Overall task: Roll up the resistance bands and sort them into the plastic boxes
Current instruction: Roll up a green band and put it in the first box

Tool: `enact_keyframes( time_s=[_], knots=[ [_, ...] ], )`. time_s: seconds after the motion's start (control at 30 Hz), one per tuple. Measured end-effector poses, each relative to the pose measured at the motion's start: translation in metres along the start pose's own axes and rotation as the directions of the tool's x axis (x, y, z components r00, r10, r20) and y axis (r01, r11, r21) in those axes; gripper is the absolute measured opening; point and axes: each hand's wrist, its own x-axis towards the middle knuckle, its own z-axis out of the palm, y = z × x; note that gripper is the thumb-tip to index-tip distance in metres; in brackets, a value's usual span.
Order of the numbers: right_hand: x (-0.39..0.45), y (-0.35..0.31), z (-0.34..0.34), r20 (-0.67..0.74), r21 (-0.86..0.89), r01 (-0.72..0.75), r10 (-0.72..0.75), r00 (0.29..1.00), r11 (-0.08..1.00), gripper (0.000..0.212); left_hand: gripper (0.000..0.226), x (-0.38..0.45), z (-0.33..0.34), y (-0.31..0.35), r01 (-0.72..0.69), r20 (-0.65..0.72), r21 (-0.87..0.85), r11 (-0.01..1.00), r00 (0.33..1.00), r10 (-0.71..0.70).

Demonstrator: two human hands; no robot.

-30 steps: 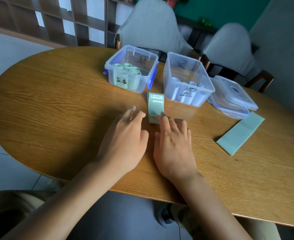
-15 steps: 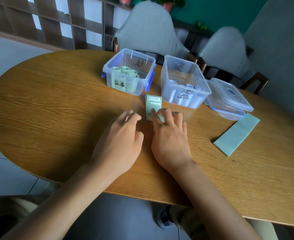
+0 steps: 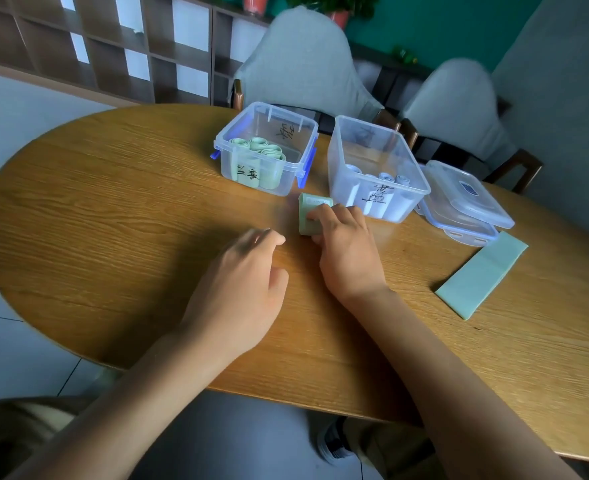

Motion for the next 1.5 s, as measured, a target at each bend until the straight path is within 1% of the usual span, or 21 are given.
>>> enact_keyframes(
  time_s=[0.17,0.27,0.37,0.47,0.6,0.77,0.83,0.9,0.93,1.0,1.07,1.13,1.27,1.37,1.5],
  knots=[
    [-0.012,0.001,-0.002,-0.04,0.07,0.015,-0.013,0.999,0.997,0.031,0.034,0.001,0.001,-0.005,-0.002,-0.049,-0.04,0.999,0.999,0.0],
    [-0.026,-0.002,-0.006,-0.066,0.111,0.015,-0.008,0.998,0.994,0.033,0.029,0.0,0.002,-0.007,0.003,-0.076,-0.119,0.993,0.997,-0.012],
    [-0.043,-0.005,-0.013,-0.089,0.175,0.006,0.01,0.996,0.985,0.038,0.027,-0.004,0.004,-0.007,0.014,-0.074,-0.188,0.982,0.997,-0.029],
    [-0.057,-0.01,-0.022,-0.071,0.259,-0.021,0.041,0.997,0.966,0.04,0.028,-0.009,0.006,-0.005,0.012,-0.067,-0.236,0.972,0.997,-0.029],
    [-0.073,-0.017,-0.032,-0.045,0.28,-0.041,0.056,0.997,0.959,0.042,0.031,-0.017,0.008,-0.003,-0.011,-0.051,-0.263,0.965,0.999,-0.003],
    [-0.089,-0.026,-0.041,-0.026,0.31,-0.067,0.079,0.997,0.948,0.041,0.022,-0.021,0.01,0.0,-0.022,-0.03,-0.314,0.949,0.999,0.013],
    [-0.092,-0.028,-0.042,-0.018,0.344,-0.111,0.125,0.992,0.932,0.039,0.019,-0.022,0.011,0.001,-0.029,-0.036,-0.324,0.946,0.999,0.018],
    [-0.094,-0.031,-0.045,0.02,0.43,-0.21,0.223,0.975,0.878,0.039,0.018,-0.022,0.012,0.001,-0.034,-0.048,-0.317,0.948,0.999,0.02],
    [-0.096,-0.033,-0.047,0.049,0.483,-0.276,0.289,0.956,0.831,0.041,0.017,-0.022,0.012,0.001,-0.036,-0.053,-0.312,0.949,0.998,0.02],
    [-0.1,-0.035,-0.053,0.114,0.595,-0.387,0.403,0.908,0.705,0.045,0.017,-0.022,0.013,0.002,-0.035,-0.061,-0.311,0.95,0.998,0.017],
    [-0.106,-0.037,-0.056,0.17,0.68,-0.437,0.453,0.875,0.589,0.047,0.016,-0.022,0.014,0.004,-0.021,-0.073,-0.315,0.949,0.997,-0.002],
    [-0.113,-0.042,-0.057,0.196,0.71,-0.45,0.462,0.865,0.542,0.048,0.017,-0.023,0.016,0.005,0.002,-0.087,-0.33,0.944,0.996,-0.032],
    [-0.117,-0.049,-0.056,0.158,0.71,-0.427,0.464,0.872,0.56,0.048,0.02,-0.027,0.018,0.01,0.098,-0.076,-0.426,0.899,0.987,-0.143],
    [-0.118,-0.052,-0.057,0.124,0.674,-0.394,0.43,0.894,0.625,0.05,0.024,-0.028,0.015,0.012,0.145,-0.049,-0.481,0.865,0.98,-0.191],
    [-0.122,-0.051,-0.056,0.11,0.586,-0.38,0.394,0.912,0.715,0.046,0.02,-0.028,0.012,0.012,0.166,-0.043,-0.482,0.86,0.976,-0.212]
  ],
)
